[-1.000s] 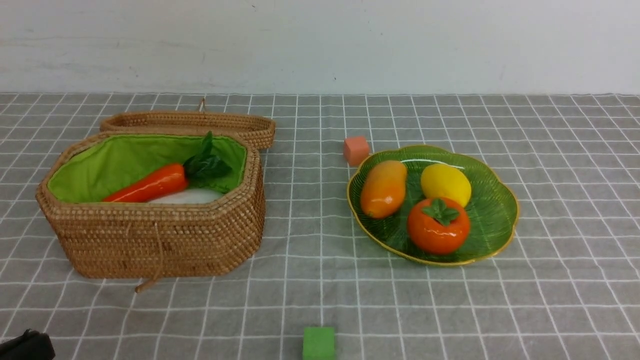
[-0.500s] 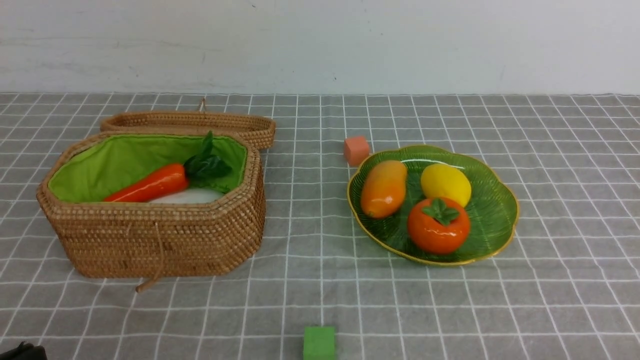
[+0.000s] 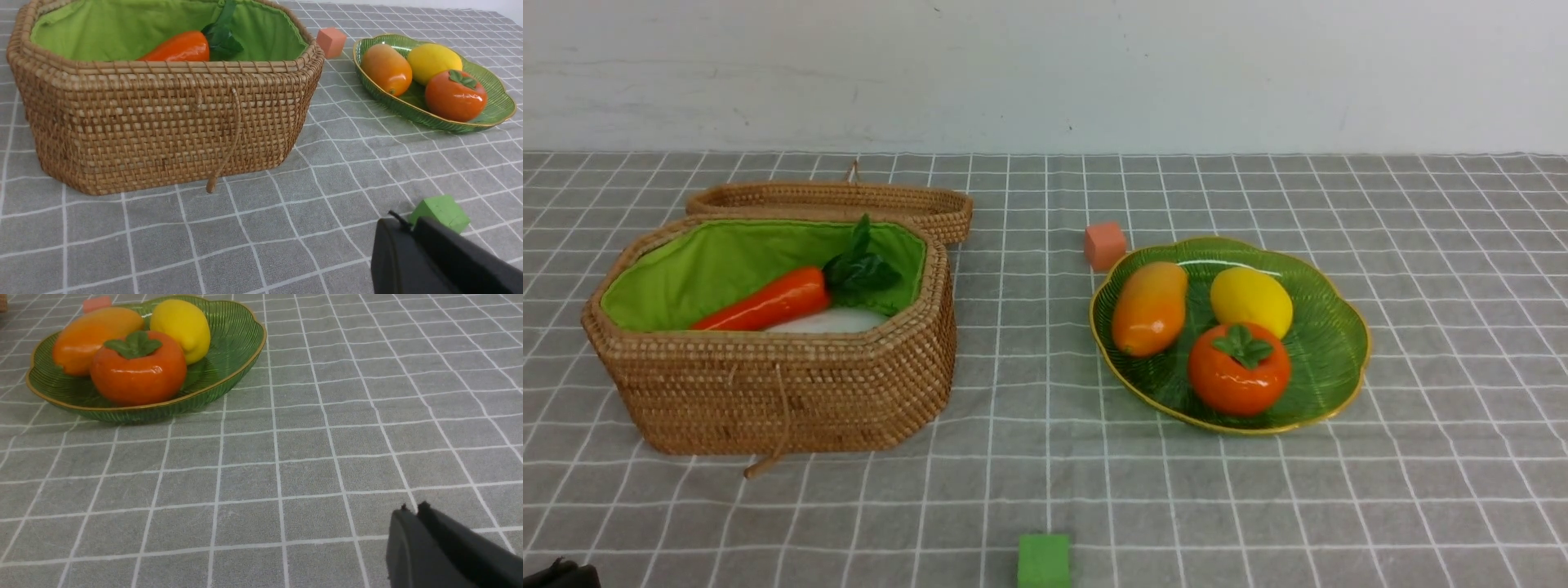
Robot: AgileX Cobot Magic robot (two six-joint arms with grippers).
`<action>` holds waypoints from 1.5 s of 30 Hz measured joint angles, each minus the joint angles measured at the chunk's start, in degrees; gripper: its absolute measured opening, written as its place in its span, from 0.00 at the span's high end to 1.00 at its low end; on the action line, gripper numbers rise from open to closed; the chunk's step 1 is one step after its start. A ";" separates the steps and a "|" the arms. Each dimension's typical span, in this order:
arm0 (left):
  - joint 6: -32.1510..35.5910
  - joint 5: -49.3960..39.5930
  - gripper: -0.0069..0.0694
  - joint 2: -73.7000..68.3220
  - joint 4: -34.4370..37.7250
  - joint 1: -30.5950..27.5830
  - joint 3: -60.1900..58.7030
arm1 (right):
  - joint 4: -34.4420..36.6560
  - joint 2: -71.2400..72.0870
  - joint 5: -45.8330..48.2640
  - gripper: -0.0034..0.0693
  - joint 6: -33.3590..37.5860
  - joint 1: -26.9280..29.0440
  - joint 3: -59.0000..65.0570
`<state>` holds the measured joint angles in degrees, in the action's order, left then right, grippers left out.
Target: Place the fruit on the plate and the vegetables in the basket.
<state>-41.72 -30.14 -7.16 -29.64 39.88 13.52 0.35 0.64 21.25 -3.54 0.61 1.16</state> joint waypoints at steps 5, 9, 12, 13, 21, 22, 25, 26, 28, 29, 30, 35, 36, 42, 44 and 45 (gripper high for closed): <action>1.37 1.96 0.83 0.52 1.86 -3.83 -0.13 | 0.06 0.00 0.00 0.91 0.00 0.00 0.00; 7.33 9.85 0.86 2.38 6.91 -11.38 -1.17 | 0.06 0.00 0.00 0.91 0.00 0.00 0.00; 21.87 20.73 0.93 6.41 19.14 -24.01 -5.10 | 0.06 0.00 0.00 0.91 0.00 0.00 0.00; 24.37 22.09 0.93 7.11 22.54 -26.59 -5.95 | 0.06 0.00 0.00 0.91 0.00 0.00 0.00; 36.89 13.84 0.93 7.69 34.70 -38.00 -14.89 | 0.06 0.00 0.02 0.90 0.20 0.00 0.00; 36.28 11.88 0.93 7.69 34.59 -38.00 -14.97 | 0.06 0.00 0.02 0.90 0.20 0.00 0.00; 33.06 8.25 0.93 7.69 34.41 -37.81 -15.34 | 0.06 0.00 0.02 0.90 0.20 -0.05 0.00; 31.49 8.32 0.93 7.69 34.29 -37.81 -15.34 | 0.06 0.00 0.02 0.90 0.20 -0.05 0.00; 29.66 8.32 0.93 7.69 34.27 -37.81 -15.34 | 0.06 0.00 0.02 0.89 0.20 -0.05 0.00; 29.17 8.32 0.93 7.69 34.27 -37.81 -15.34 | 0.06 0.00 0.02 0.89 0.20 -0.05 0.00; 28.93 8.32 0.93 7.69 34.27 -37.81 -15.34 | 0.06 0.00 0.02 0.89 0.20 -0.05 0.00; 28.44 8.39 0.93 7.69 34.09 -37.81 -15.34 | 0.06 0.00 0.02 0.89 0.20 -0.05 0.00; 28.44 8.39 0.93 7.69 34.09 -37.81 -15.34 | 0.06 0.00 0.02 0.89 0.20 -0.05 0.00; 28.44 8.43 0.93 7.69 33.73 -37.81 -15.34 | 0.06 0.00 0.02 0.88 0.20 -0.05 0.00; 28.44 8.43 0.93 7.69 33.35 -37.81 -15.34 | 0.06 0.00 0.02 0.88 0.20 -0.05 0.00; 28.44 8.43 0.93 7.69 32.76 -37.81 -15.34 | 0.06 0.00 0.02 0.88 0.20 -0.05 0.00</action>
<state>-13.28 -21.70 0.53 3.12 2.07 -1.82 0.41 0.64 21.27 -3.34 0.55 1.16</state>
